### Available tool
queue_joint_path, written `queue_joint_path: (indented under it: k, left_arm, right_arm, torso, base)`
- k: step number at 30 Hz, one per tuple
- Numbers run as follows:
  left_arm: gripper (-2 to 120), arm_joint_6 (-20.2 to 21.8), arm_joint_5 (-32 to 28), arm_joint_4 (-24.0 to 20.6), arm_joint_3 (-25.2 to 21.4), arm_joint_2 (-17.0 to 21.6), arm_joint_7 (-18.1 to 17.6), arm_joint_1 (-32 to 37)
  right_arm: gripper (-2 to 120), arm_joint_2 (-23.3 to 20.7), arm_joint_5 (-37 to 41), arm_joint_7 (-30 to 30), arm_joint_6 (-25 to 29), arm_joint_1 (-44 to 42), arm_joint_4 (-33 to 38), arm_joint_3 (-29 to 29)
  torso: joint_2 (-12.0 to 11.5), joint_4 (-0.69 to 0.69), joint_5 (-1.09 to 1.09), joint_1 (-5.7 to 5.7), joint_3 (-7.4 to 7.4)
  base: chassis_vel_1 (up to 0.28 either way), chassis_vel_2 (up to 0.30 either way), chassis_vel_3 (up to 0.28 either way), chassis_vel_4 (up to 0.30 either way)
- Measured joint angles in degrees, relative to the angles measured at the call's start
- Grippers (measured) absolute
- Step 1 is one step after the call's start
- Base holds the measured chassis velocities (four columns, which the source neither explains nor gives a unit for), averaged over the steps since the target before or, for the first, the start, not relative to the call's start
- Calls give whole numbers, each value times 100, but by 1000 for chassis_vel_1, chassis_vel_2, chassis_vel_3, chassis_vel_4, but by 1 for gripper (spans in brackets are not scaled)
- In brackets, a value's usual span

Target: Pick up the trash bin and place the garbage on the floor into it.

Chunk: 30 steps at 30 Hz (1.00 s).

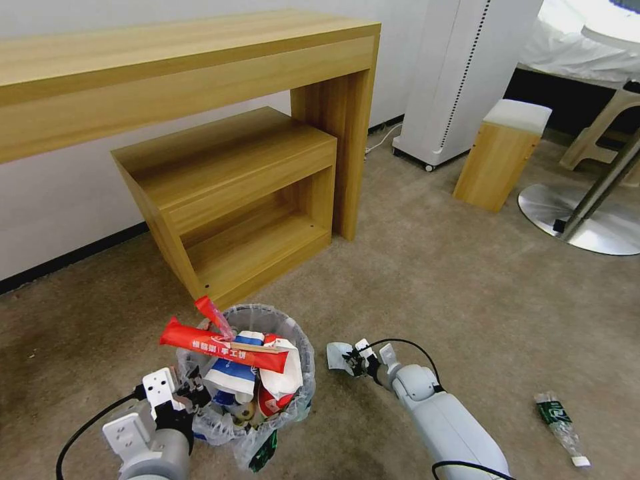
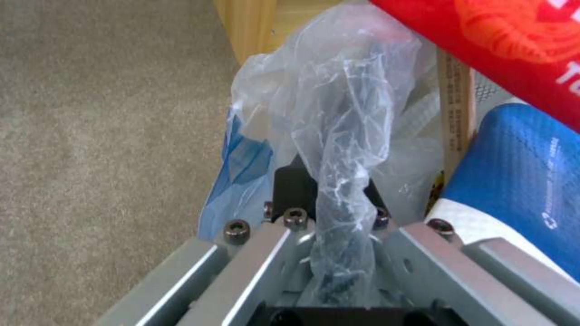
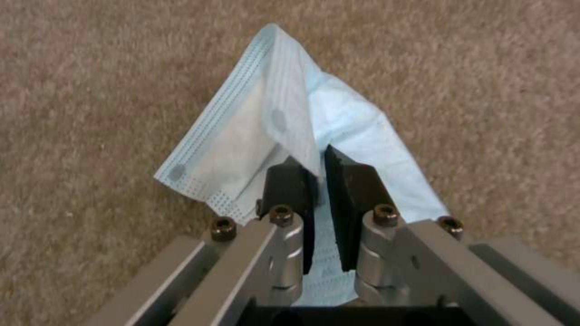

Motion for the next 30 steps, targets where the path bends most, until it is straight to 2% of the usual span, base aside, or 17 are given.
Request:
queue_joint_path:
  k: [4,6,7,9,10,11,13,14,15,18,20,21,23,26,30]
  left_arm:
    - [0,-1,-1,22,-8,8,10,-20]
    - [0,-2,-26,73,-40,25,20,-55]
    - [0,-2,-26,73,-40,25,20,-55]
    - [0,-5,-47,143,-52,29,23,-88]
    - [0,-7,-52,172,-52,29,24,-100]
    - [0,-7,-52,172,-52,29,24,-100]
    - [0,-26,-49,279,-20,1,26,-146]
    - [0,-29,-46,298,-9,-5,29,-154]
    - [0,-29,-46,298,-9,-5,29,-154]
    - [0,-36,2,345,44,-25,39,-165]
    - [0,-36,10,346,50,-27,41,-165]
    - [0,-36,23,346,64,-33,51,-165]
    - [0,-37,31,344,65,-34,52,-162]
    - [0,-36,34,298,44,-27,53,-129]
    - [0,-37,33,234,38,-22,55,-88]
  right_arm:
    - [10,-92,193,89,33,-100,253,-11]
    - [2,-328,779,154,53,-388,1212,-5]
    - [2,-328,779,154,53,-388,1212,-5]
    - [0,-587,1382,-123,279,-616,2225,123]
    - [0,-679,1610,-374,457,-670,2505,176]
    - [0,-679,1610,-374,457,-670,2505,176]
    - [0,-867,2405,-1717,1410,-733,3317,380]
    - [0,-893,2629,-2043,1601,-727,3549,419]
    - [0,-893,2629,-2043,1601,-727,3549,419]
    - [0,-969,3808,-2877,1787,-645,4433,392]
    - [0,-969,4004,-2978,1763,-624,4548,355]
    - [0,-949,4308,-3236,1655,-577,4747,240]
    - [0,-905,4320,-3454,1612,-542,4780,144]
    - [0,-823,3908,-3702,1580,-509,4632,-28]
    - [0,-745,3626,-3730,1581,-455,4305,-176]
  torso:
    - [0,0,1,0,0]
    - [0,-1,2,0,1]
    - [0,-1,2,0,1]
    - [0,1,-2,0,-1]
    - [0,0,-1,0,-1]
    - [0,0,-1,0,-1]
    - [0,-1,0,0,0]
    - [0,0,0,0,-1]
    - [0,0,0,0,-1]
    - [1,0,-1,0,-1]
    - [1,0,-1,0,-1]
    - [1,0,-1,0,-1]
    - [1,0,-1,0,-1]
    - [1,0,0,0,0]
    - [1,0,0,0,0]
  base:
    - [0,0,0,0]
    - [0,0,0,0]
    - [0,0,0,0]
    - [0,0,0,0]
    - [0,0,0,0]
    - [0,0,0,0]
    - [0,0,0,0]
    - [0,0,0,0]
    - [0,0,0,0]
    - [0,0,0,0]
    - [0,0,0,0]
    - [0,0,0,0]
    - [0,0,0,0]
    - [0,0,0,0]
    - [0,0,0,0]
